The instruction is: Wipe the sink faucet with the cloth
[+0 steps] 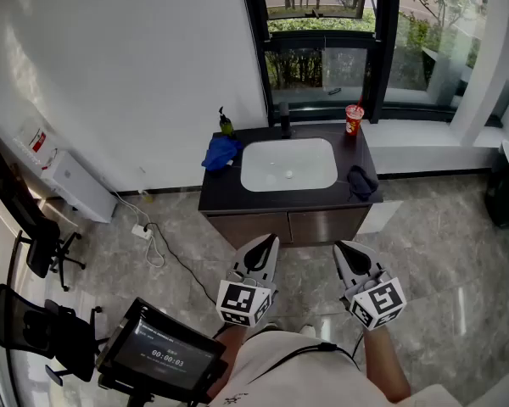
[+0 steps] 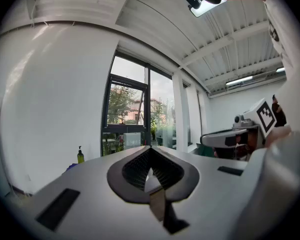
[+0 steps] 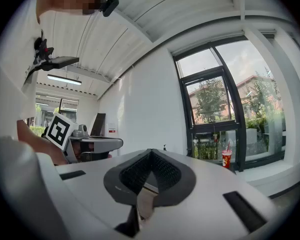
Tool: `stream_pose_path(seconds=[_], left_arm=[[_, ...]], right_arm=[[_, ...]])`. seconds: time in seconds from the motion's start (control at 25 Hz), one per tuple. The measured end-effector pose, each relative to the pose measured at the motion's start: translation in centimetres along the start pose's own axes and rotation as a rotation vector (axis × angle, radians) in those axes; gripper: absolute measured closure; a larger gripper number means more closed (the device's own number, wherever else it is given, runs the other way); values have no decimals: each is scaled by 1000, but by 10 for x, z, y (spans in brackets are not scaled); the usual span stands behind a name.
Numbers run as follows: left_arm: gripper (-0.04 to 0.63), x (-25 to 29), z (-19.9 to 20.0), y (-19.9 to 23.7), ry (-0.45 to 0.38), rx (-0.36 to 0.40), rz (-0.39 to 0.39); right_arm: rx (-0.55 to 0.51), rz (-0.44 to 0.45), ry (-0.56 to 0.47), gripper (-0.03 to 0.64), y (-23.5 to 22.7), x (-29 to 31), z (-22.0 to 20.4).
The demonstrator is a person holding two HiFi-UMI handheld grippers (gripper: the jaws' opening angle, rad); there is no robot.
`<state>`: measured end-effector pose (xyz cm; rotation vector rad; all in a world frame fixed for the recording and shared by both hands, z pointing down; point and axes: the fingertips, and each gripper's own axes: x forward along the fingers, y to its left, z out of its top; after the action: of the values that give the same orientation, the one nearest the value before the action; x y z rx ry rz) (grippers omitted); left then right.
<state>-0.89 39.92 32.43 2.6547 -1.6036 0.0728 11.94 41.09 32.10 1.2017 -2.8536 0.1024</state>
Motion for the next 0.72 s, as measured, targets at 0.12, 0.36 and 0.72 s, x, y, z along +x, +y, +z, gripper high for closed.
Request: stream_pose_path(seconds=[0.12,0.36,0.72], left_arm=[[601,5,0,-5,0,7,11],[601,7,-4,-8,9,4,43],[601,28,-10,1,19,-5,47]], right_arm=[[-6,17,-1,614,-6,-2,2],[-6,59,10,614,-12,-6,-1],[7,57,25,614,-37,5,-8]])
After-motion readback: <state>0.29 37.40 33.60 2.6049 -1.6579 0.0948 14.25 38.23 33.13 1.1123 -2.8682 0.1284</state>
